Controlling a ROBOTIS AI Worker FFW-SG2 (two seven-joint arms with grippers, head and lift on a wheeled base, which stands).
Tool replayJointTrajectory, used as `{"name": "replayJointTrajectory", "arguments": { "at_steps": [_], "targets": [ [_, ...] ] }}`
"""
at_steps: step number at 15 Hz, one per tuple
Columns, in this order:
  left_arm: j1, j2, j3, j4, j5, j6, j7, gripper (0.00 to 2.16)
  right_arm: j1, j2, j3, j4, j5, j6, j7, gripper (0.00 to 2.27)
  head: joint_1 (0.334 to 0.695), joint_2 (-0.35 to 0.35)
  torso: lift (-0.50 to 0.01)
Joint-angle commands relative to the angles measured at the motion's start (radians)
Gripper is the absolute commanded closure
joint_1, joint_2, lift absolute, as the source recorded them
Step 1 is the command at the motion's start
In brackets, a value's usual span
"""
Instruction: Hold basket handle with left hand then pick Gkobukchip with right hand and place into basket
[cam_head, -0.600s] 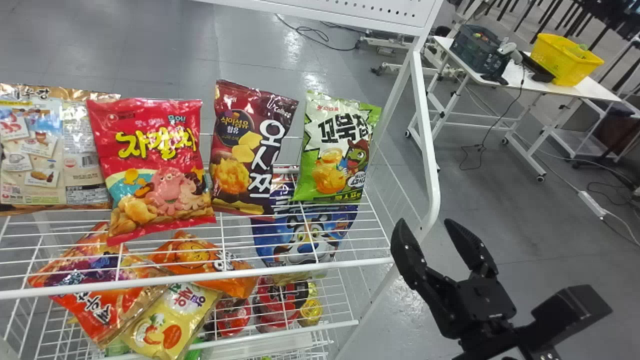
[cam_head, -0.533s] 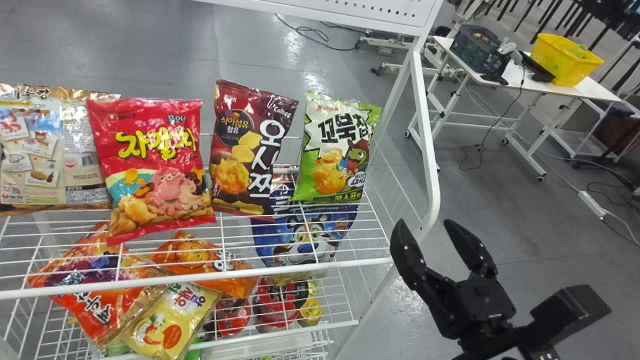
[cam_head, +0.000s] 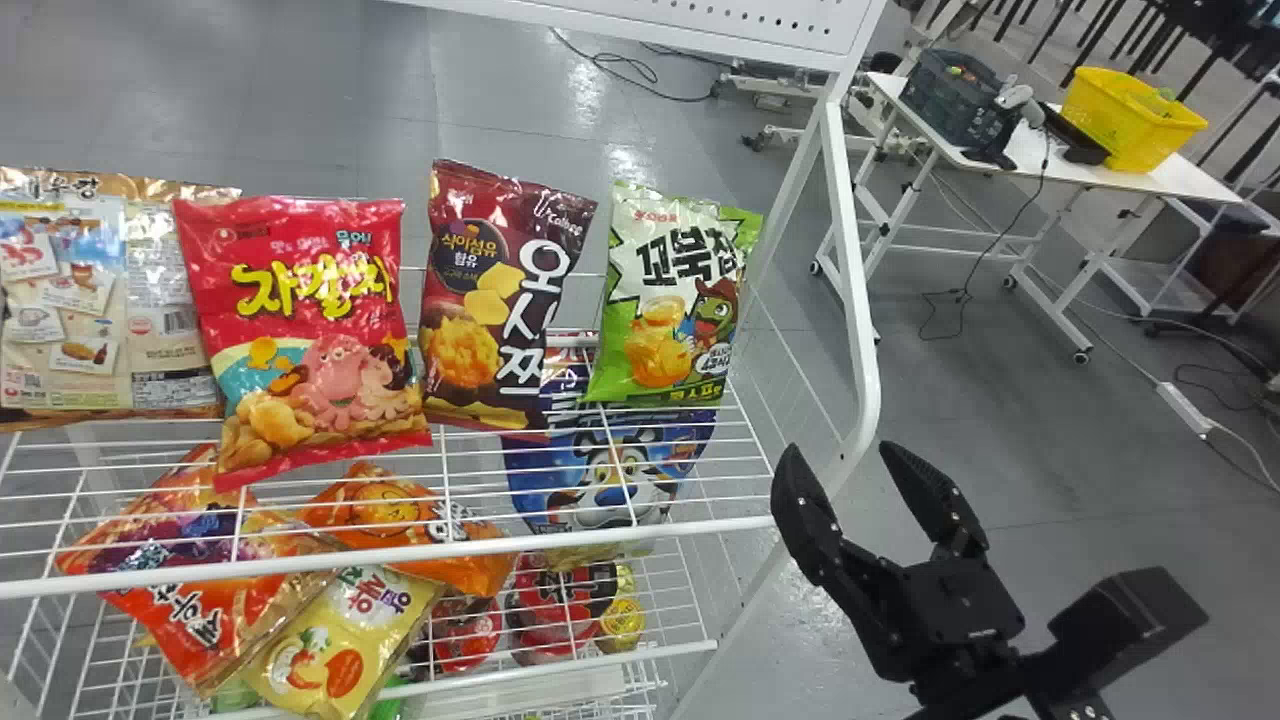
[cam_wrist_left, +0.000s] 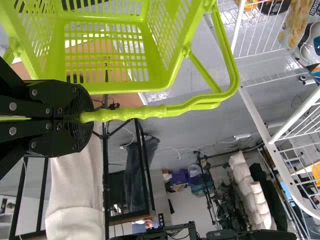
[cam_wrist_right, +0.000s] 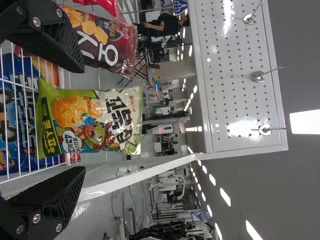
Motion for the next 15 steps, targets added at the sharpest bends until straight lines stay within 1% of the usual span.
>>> {"name": "replayJointTrajectory", "arguments": {
  "at_steps": [1, 4, 7, 10, 15],
  "targets": [
    [0.002, -0.003, 0.0, -0.002, 0.0, 0.001, 0.0, 2.09, -0.001, -0.001, 0.006, -0.001, 0.0, 0.017, 0.0, 0.12, 0.695, -0.35, -0.032],
    [0.005, -0.003, -0.006, -0.005, 0.0, 0.001, 0.006, 2.09, -0.056, 0.002, 0.038, -0.004, 0.005, 0.119, -0.009, 0.12, 0.695, -0.35, -0.032],
    [0.01, -0.003, -0.006, -0.002, -0.003, 0.001, 0.006, 2.09, -0.122, 0.01, 0.066, 0.014, 0.046, 0.152, -0.049, 0.12, 0.695, -0.35, -0.032],
    [0.01, -0.003, 0.008, 0.004, -0.006, 0.001, 0.005, 2.09, -0.23, 0.011, 0.089, 0.094, 0.068, 0.159, -0.081, 0.12, 0.695, -0.35, -0.032],
    [0.01, -0.003, 0.028, 0.031, -0.011, 0.001, 0.005, 2.09, -0.4, 0.014, 0.13, 0.238, 0.092, 0.18, -0.101, 0.12, 0.695, -0.35, -0.032]
  ]
}}
